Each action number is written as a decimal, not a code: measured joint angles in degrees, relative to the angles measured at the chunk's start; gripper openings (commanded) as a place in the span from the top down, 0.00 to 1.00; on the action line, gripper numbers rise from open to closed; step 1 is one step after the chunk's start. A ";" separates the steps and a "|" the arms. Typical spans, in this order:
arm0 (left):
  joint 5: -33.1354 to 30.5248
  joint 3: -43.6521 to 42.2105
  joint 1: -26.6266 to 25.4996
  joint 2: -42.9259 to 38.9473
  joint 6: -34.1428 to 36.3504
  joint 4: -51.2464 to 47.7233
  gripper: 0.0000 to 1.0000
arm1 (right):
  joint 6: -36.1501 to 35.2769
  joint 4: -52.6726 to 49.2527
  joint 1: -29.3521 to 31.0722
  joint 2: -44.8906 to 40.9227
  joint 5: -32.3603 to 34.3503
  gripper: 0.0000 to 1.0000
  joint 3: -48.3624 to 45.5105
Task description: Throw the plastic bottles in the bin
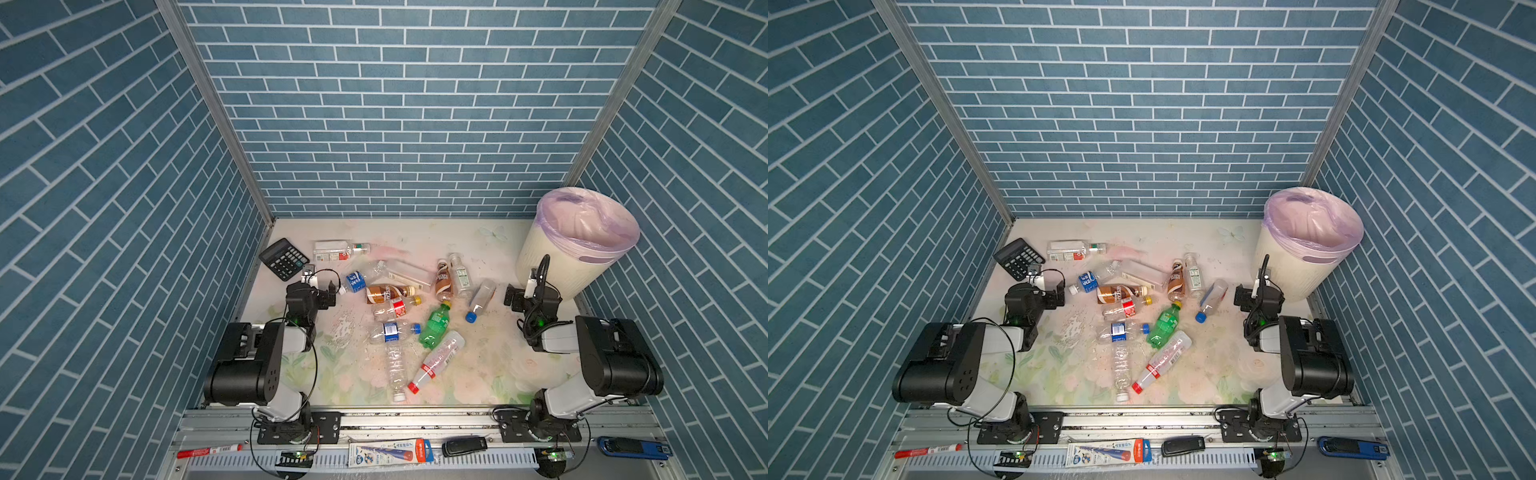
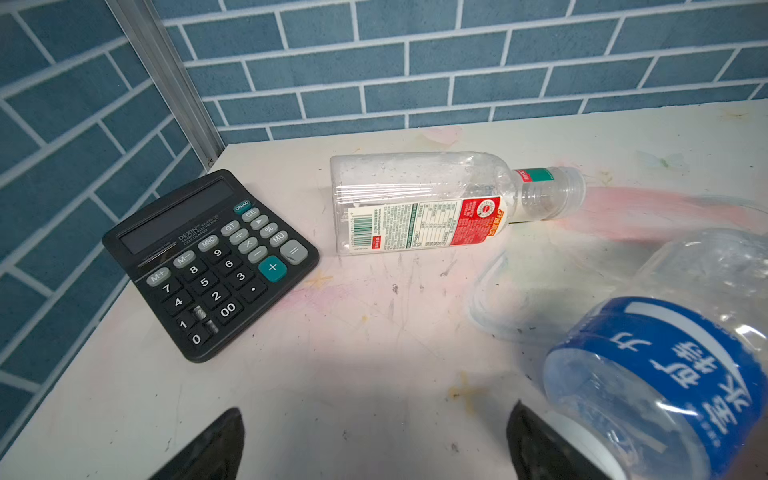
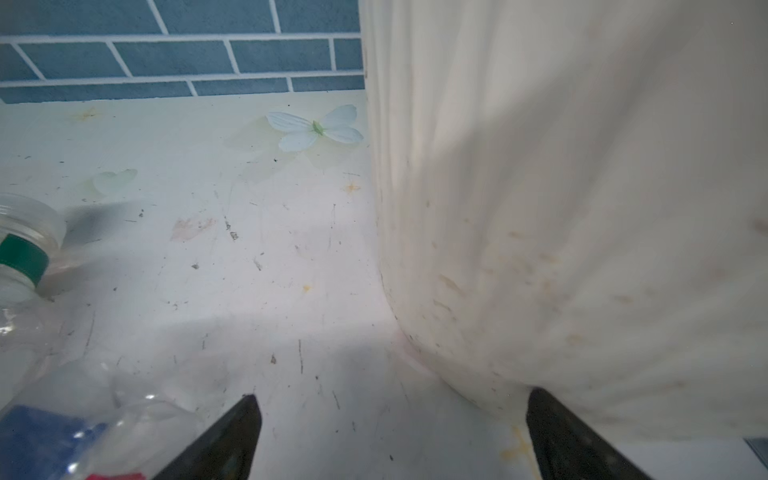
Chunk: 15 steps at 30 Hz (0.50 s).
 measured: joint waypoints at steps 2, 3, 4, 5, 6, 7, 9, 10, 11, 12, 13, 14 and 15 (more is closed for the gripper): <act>0.00 0.00 0.00 0.00 0.02 0.00 0.01 | 0.02 -0.07 0.00 -0.07 -0.46 0.01 0.00; 0.00 0.00 0.00 0.00 0.00 0.00 0.01 | 0.00 -0.11 -0.07 -0.07 -0.66 0.01 0.00; 0.00 0.00 0.00 0.00 0.00 0.00 0.01 | 0.00 -0.13 -0.11 -0.07 -0.85 0.01 0.00; 0.00 0.00 0.00 0.00 0.00 0.00 0.01 | 0.02 -0.13 -0.20 -0.07 -1.01 0.01 0.00; 0.00 0.00 0.00 0.00 0.00 0.00 0.01 | 0.02 -0.13 -0.22 -0.07 -1.07 0.01 0.00; 0.00 0.00 0.00 0.00 0.02 0.00 0.01 | 0.02 -0.15 -0.26 -0.07 -1.11 0.01 0.00; 0.00 0.00 0.00 0.00 0.00 0.00 0.01 | 0.02 -0.17 -0.26 -0.07 -1.27 0.01 0.00; 0.00 0.00 0.00 0.00 0.00 0.00 0.01 | 0.02 -0.20 -0.26 -0.07 -1.31 0.01 0.00; 0.00 0.00 0.00 0.00 0.00 0.00 0.01 | 0.02 -0.24 -0.26 -0.07 -1.36 0.01 0.00; 0.00 0.00 0.00 0.00 0.00 0.00 0.01 | 0.02 -0.28 -0.26 -0.07 -1.38 0.01 0.00; 0.00 0.00 0.00 0.00 0.00 0.00 0.01 | 0.02 -0.46 -0.31 -0.07 -1.38 0.01 0.02; 0.00 0.00 0.00 0.00 0.00 0.00 0.01 | 0.02 -0.57 -0.35 -0.07 -1.42 0.01 0.02; 0.00 0.00 0.00 0.00 0.00 0.00 0.01 | 0.02 -0.72 -0.39 -0.07 -1.46 0.01 0.02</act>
